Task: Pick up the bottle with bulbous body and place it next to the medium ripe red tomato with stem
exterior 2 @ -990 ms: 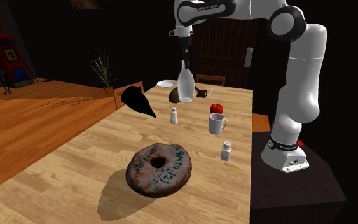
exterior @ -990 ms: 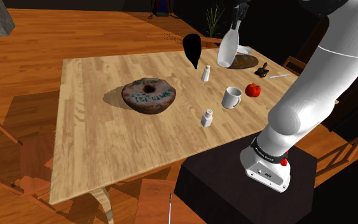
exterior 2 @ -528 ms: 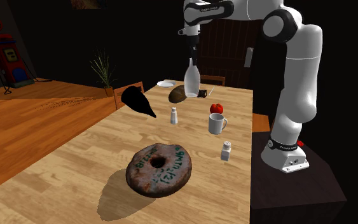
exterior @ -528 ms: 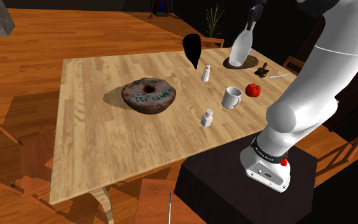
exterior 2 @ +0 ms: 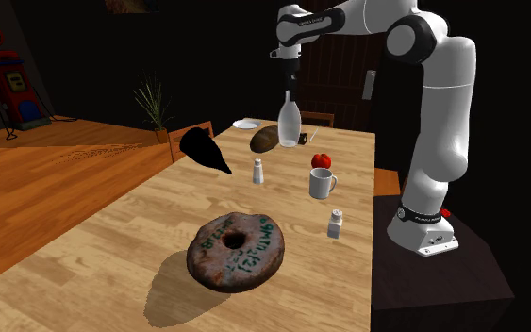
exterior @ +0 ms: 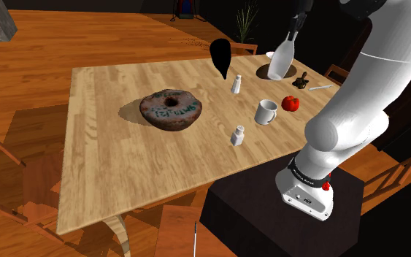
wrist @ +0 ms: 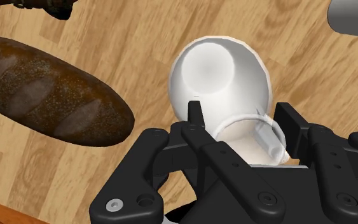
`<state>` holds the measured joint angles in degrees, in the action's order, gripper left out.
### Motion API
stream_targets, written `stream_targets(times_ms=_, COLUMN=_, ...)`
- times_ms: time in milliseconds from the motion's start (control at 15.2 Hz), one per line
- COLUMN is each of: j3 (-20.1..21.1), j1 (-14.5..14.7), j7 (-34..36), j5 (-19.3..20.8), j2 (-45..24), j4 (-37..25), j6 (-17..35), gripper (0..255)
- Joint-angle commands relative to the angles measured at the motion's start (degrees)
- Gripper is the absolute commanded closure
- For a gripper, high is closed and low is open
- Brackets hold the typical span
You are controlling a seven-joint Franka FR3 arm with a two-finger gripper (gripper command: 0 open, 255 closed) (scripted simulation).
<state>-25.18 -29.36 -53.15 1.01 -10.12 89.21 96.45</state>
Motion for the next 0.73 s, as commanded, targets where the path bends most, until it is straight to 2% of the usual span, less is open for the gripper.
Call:
stream_targets(times_ms=0, j3=0.06, j1=0.12, j7=0.20, j5=0.07, j2=0.16, j4=1.76, j6=1.66, gripper=255)
stream_targets(times_ms=660, j3=0.20, j1=0.25, j7=0.61, j5=-0.04, j2=-0.17, j4=9.06, j6=9.24, gripper=255)
